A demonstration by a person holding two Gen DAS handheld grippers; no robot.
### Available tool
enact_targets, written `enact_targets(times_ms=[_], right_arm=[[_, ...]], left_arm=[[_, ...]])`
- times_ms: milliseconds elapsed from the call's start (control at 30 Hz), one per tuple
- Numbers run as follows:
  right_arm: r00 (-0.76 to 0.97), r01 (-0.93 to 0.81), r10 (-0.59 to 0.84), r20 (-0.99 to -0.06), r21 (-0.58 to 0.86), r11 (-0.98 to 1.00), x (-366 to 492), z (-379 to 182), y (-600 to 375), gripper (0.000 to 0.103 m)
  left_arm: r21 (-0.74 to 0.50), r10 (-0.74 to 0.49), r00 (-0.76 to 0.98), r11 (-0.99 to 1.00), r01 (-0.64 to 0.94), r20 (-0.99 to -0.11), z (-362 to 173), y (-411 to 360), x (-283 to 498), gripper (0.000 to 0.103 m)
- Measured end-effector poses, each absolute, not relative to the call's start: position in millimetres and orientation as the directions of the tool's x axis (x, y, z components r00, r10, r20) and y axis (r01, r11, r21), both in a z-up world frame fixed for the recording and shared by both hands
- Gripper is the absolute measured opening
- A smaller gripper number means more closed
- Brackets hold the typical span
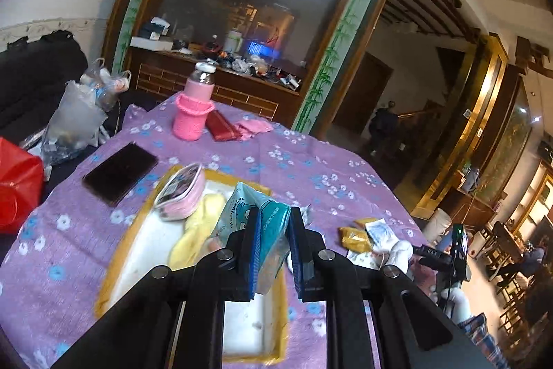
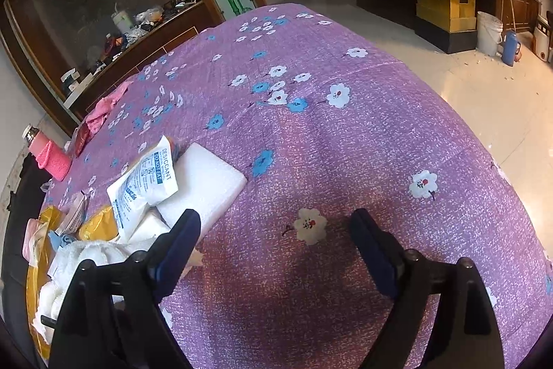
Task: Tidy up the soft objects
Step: 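Carry the teal tissue pack into the foam box and open the left tool, then grasp the green-printed packet with the right tool and drop it in the box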
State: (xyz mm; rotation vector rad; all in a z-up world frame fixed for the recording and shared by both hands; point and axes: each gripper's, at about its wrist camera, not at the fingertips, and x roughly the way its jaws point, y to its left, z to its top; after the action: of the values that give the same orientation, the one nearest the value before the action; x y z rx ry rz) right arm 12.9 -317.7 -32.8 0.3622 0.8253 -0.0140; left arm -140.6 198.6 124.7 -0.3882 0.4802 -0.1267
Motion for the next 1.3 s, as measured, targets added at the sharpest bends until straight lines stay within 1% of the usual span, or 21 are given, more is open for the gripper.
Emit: enact_targets(times_ms=[67, 100, 133, 233, 300, 400, 533, 767, 900, 967, 1033, 1067, 1100, 1167, 1233, 1267, 1300], right_arm=[[0.671, 0.172, 0.093, -0.735, 0.277, 0.945, 12.9, -31.5, -315.7, 0.088], [0.662, 0.204, 0.035, -0.749, 0.225, 0.953, 10.9, -28.8, -313.4, 0.087], [0.664, 0.208, 0.012, -0.748, 0.2, 0.957, 7.9, -25.1, -311.5, 0.087], [0.691, 0.174, 0.015, -0.723, 0.186, 0.967, -4.2, -3.9, -307.5, 0.088], [0.705, 0.142, 0.048, -0.707, 0.208, 0.968, -9.2, 15.4, -305.2, 0.088], [0.697, 0.108, 0.089, -0.711, 0.228, 0.968, -5.5, 30.7, -300.6, 0.088], [0.666, 0.037, 0.178, -0.724, 0.27, 0.962, 4.6, 40.4, -282.9, 0.088], [0.579, -0.109, 0.372, -0.726, 0.382, 0.917, 14.7, 45.5, -223.9, 0.088], [0.482, -0.166, 0.465, -0.743, 0.444, 0.881, 23.5, 41.6, -183.1, 0.088], [0.461, -0.172, 0.474, -0.75, 0.448, 0.877, 29.5, 47.4, -163.0, 0.088], [0.418, -0.207, 0.518, -0.747, 0.477, 0.854, 38.2, 54.5, -141.5, 0.088], [0.385, -0.21, 0.546, -0.744, 0.506, 0.837, 44.4, 57.5, -128.0, 0.088], [0.376, -0.212, 0.547, -0.748, 0.506, 0.836, 48.0, 59.9, -117.0, 0.088], [0.372, -0.24, 0.523, -0.767, 0.464, 0.852, 53.9, 63.7, -95.8, 0.088], [0.371, -0.265, 0.469, -0.801, 0.393, 0.881, 61.8, 63.4, -70.9, 0.088], [0.357, -0.27, 0.449, -0.819, 0.37, 0.889, 68.2, 58.5, -56.1, 0.088], [0.339, -0.269, 0.436, -0.833, 0.359, 0.894, 73.7, 53.5, -48.9, 0.088]], left_arm=[[-0.405, -0.219, 0.874, 0.914, 0.027, -0.435, 119.7, 205.0, -143.6, 0.015], [-0.407, -0.225, 0.87, 0.913, 0.031, -0.438, 117.9, 207.4, -146.4, 0.015], [-0.401, -0.223, 0.869, 0.915, 0.03, -0.443, 116.0, 209.2, -149.3, 0.015], [-0.399, -0.22, 0.865, 0.917, 0.026, -0.451, 109.1, 215.6, -157.9, 0.015], [-0.429, -0.236, 0.86, 0.903, 0.022, -0.453, 103.1, 220.2, -158.7, 0.015], [-0.472, -0.272, 0.848, 0.881, 0.029, -0.454, 95.6, 221.9, -158.3, 0.015], [-0.45, -0.257, 0.845, 0.893, 0.021, -0.47, 91.4, 218.4, -155.1, 0.015], [-0.323, -0.147, 0.852, 0.946, -0.028, -0.503, 92.7, 213.6, -132.2, 0.015], [-0.282, -0.134, 0.83, 0.959, -0.03, -0.541, 83.1, 208.8, -107.2, 0.015], [-0.262, -0.133, 0.811, 0.965, -0.026, -0.569, 77.4, 205.7, -95.0, 0.017], [-0.248, -0.131, 0.789, 0.968, -0.029, -0.601, 69.1, 202.3, -84.3, 0.018], [-0.248, -0.132, 0.777, 0.968, -0.031, -0.615, 64.0, 202.2, -79.6, 0.019], [-0.255, -0.137, 0.769, 0.966, -0.035, -0.624, 60.7, 202.6, -77.4, 0.021], [-0.285, -0.153, 0.759, 0.957, -0.044, -0.633, 54.8, 207.5, -74.8, 0.025], [-0.33, -0.179, 0.761, 0.943, -0.049, -0.623, 52.8, 215.7, -77.4, 0.033], [-0.358, -0.195, 0.766, 0.933, -0.048, -0.613, 52.7, 221.2, -81.4, 0.041], [-0.381, -0.213, 0.769, 0.924, -0.042, -0.602, 54.0, 224.7, -84.2, 0.046]])
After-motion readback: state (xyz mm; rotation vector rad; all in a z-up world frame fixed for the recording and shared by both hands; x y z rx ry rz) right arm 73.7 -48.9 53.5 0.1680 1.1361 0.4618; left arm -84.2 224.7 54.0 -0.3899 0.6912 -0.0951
